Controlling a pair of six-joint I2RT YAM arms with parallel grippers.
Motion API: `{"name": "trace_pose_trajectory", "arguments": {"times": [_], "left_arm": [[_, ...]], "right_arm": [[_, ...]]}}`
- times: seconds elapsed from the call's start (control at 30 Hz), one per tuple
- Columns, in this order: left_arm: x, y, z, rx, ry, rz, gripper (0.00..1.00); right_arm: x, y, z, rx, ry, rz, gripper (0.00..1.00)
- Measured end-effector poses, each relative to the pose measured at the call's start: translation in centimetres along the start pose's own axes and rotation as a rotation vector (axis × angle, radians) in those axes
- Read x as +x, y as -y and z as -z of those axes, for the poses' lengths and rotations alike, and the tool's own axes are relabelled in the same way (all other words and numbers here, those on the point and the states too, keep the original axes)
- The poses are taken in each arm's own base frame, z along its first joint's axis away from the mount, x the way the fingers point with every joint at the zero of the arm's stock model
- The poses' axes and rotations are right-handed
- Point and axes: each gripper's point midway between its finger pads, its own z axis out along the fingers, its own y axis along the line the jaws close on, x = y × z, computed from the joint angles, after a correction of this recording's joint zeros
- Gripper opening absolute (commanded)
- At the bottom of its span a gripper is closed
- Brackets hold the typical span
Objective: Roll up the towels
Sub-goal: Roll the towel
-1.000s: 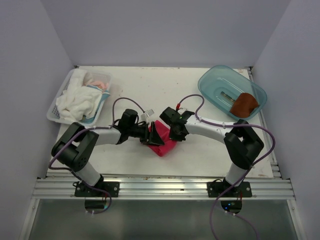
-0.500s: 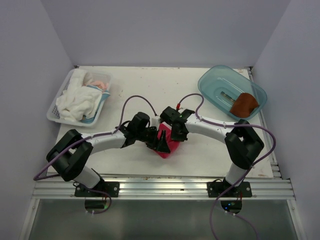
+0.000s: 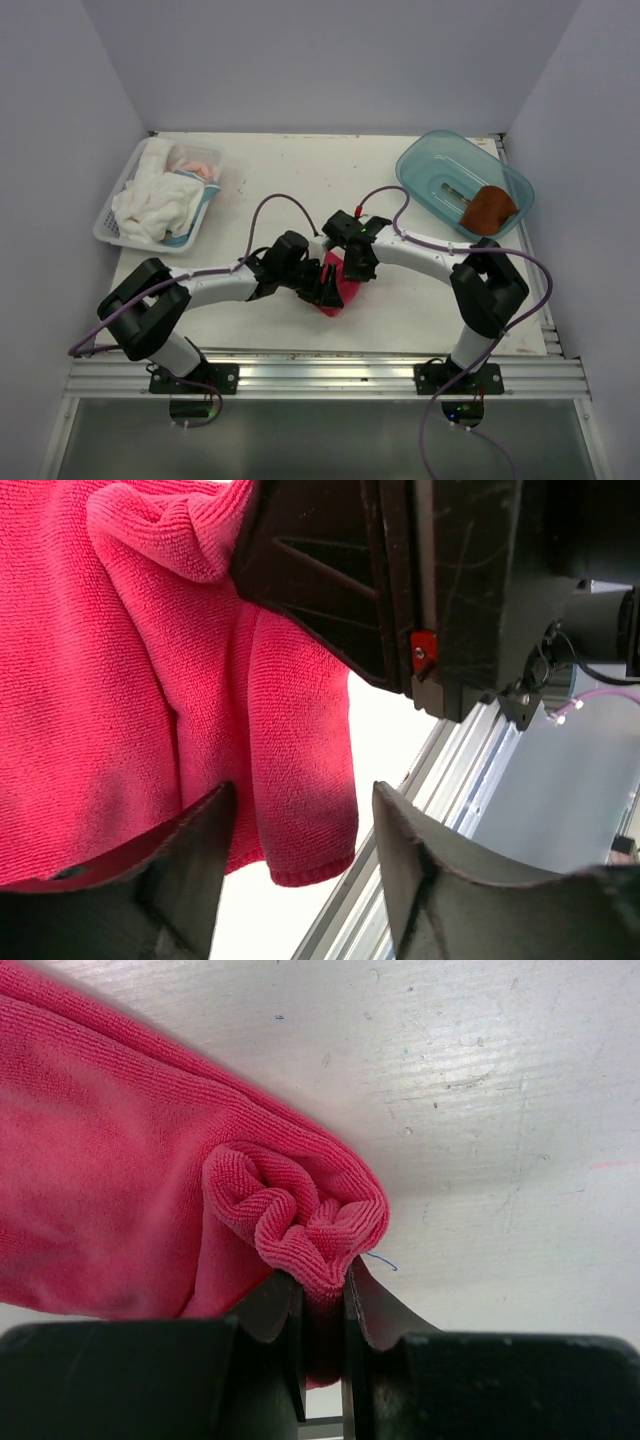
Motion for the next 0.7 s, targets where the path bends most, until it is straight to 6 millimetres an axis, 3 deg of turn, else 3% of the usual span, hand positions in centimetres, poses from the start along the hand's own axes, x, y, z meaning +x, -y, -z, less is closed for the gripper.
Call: {"name": "trace_pose_trajectory", "arguments": {"times": [0.03,0.13,0.17,0.2,0.23,0.33,0.37,0.47,0.7], "left_arm": [[0.0,0.1,-0.1,-0.004,0.002,0.000,0.55],[0.2,-0.2,-0.5,-0.029,0.005,0.019,0.32],[0.2,-0.4,-0.6,-0.036,0.005,0.027,0.13],[0.3,-0.6,-0.8,-0.044,0.002,0.044,0.05],[0.4,-0.8,-0.9,-0.050,-0.002,0.052,0.00],[0.5,-0.7,-1.3,-0.023,-0.008,0.073,0.00],[0.6,-0.5,-1.4,-0.006,-0.006,0.080,0.00],[0.8,-0.6,-1.1,0.057,0.006,0.130,0.00],[1.2,-1.1,-0.3,0.199,0.030,0.264,0.00]], "right_arm": [[0.0,0.0,0.0,-0.001,-0.001,-0.001,0.00],[0.1,-0.1,0.0,-0.005,-0.007,-0.002,0.00],[0.1,-0.1,0.0,-0.007,-0.009,-0.003,0.00],[0.1,-0.1,0.0,-0.008,-0.011,-0.004,0.08],[0.1,-0.1,0.0,-0.010,-0.013,-0.004,0.32],[0.1,-0.2,0.1,-0.027,-0.009,-0.011,0.64],[0.1,-0.1,0.3,-0.041,-0.006,-0.016,0.68],[0.1,0.4,1.7,-0.119,0.020,-0.049,0.73],[-1.4,2.2,4.3,-0.361,0.158,-0.222,0.74]]}}
